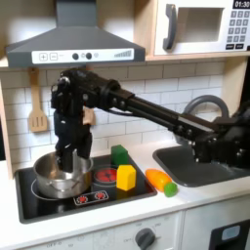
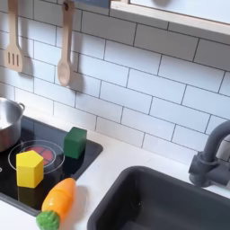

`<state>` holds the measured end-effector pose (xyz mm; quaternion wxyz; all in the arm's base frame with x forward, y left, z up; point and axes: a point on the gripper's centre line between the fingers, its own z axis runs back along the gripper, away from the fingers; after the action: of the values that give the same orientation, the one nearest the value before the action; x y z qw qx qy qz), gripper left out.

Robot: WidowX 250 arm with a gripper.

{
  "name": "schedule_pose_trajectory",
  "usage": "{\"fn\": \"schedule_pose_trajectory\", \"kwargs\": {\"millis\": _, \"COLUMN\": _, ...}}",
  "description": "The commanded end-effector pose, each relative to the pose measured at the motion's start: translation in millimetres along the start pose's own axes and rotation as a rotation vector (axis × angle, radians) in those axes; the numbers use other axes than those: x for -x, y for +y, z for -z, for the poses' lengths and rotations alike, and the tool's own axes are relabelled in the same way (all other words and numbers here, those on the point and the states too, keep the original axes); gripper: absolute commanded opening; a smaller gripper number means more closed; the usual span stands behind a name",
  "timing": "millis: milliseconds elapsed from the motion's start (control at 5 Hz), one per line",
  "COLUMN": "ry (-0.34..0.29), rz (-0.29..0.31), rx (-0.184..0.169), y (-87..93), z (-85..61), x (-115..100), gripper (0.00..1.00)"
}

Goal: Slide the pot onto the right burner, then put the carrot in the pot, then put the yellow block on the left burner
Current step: 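Slide the pot onto the right burner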

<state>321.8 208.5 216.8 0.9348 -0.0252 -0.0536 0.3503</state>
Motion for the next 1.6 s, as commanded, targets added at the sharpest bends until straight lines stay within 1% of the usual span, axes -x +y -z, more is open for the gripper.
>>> {"fn": "schedule_pose_trajectory", "kwargs": {"millis": 0, "ry": -0.004, "rz": 0.005, "rx": -0.006, "y": -2.2, "z": 5.2, "x": -10.5, "gripper": 1.00}}
{"fn": "schedule_pose_trajectory", "kwargs": {"millis": 400, "ry": 0.007, "rz": -0.007, "rx": -0.018, "y": -1.9, "z": 15.8, "x": -13.3, "gripper": 1.00}}
{"fn": "schedule_pose_trajectory", "kwargs": {"millis": 600, "ry": 0.000, "rz": -0.002, "rx": -0.031, "y": -2.9, "z": 18.8, "x": -15.7, "gripper": 1.00}}
{"fn": "schedule_pose_trajectory", "kwargs": {"millis": 1000, "ry": 0.024, "rz": 0.020, "rx": -0.047, "y": -16.0, "z": 33.5, "x": -20.3, "gripper": 1.00}}
{"fn": "schedule_pose_trajectory", "kwargs": {"millis": 1200, "ry": 0.023, "rz": 0.019, "rx": -0.038, "y": -19.7, "z": 33.9, "x": -28.8, "gripper": 1.00}}
{"fn": "schedule_pose_trajectory", "kwargs": {"millis": 1400, "ry": 0.028, "rz": -0.001, "rx": -0.034, "y": -23.5, "z": 36.9, "x": -39.0, "gripper": 1.00}}
